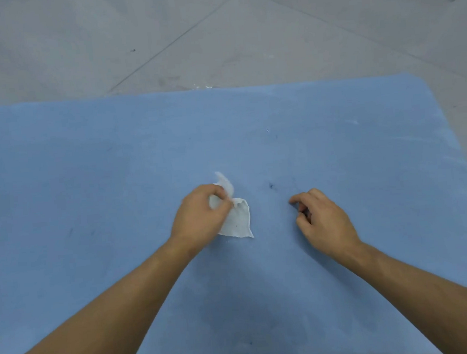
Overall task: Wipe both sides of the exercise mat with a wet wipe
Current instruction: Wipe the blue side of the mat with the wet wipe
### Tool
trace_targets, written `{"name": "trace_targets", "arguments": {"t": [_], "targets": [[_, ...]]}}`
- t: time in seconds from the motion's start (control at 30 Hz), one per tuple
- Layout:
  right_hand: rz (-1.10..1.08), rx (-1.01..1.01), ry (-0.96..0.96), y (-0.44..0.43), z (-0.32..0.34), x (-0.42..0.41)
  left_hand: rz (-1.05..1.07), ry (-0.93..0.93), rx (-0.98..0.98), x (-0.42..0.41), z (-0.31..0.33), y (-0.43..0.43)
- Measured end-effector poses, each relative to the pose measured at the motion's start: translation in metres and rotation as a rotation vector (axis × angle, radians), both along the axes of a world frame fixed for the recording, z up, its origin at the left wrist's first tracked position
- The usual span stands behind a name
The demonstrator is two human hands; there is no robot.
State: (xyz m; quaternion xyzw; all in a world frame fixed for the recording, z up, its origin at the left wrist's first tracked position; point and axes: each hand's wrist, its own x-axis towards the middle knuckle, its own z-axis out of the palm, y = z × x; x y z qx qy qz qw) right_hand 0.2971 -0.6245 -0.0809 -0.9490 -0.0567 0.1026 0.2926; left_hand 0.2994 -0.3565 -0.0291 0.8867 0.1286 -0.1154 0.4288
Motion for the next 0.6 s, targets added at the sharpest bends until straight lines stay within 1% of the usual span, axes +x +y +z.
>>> {"name": "trace_targets", "arguments": {"t": [0.07,0.13,0.2,0.27,0.3,0.37,0.4,0.47,0.53,0.6], "targets": [[0.036,-0.011,-0.025,-0.004,-0.003,-0.002,-0.175,-0.049,0.036,-0.009,-0.004,-0.016],[0.072,-0.024,-0.080,-0.010,-0.006,-0.002,-0.218,-0.162,0.077,-0.018,-0.009,-0.021],[0.074,-0.055,-0.186,-0.019,-0.009,-0.002,-0.263,-0.285,0.199,-0.022,-0.016,-0.017],[0.072,-0.099,-0.292,-0.030,-0.017,0.000,-0.377,-0.388,0.349,-0.022,-0.030,-0.009],[0.077,-0.132,-0.307,-0.036,-0.022,0.001,-0.443,-0.390,0.409,-0.022,-0.038,-0.005],[0.078,-0.213,-0.260,-0.045,-0.029,0.002,-0.563,-0.303,0.507,-0.022,-0.049,-0.002],[0.077,-0.249,-0.235,-0.047,-0.032,0.002,-0.620,-0.262,0.533,-0.024,-0.054,-0.003],[0.080,-0.310,-0.221,-0.046,-0.034,-0.001,-0.730,-0.251,0.564,-0.030,-0.062,-0.003],[0.083,-0.361,-0.208,-0.046,-0.034,-0.002,-0.792,-0.256,0.594,-0.034,-0.067,-0.002],[0.079,-0.383,-0.195,-0.045,-0.031,-0.002,-0.795,-0.268,0.640,-0.035,-0.072,0.002]]}}
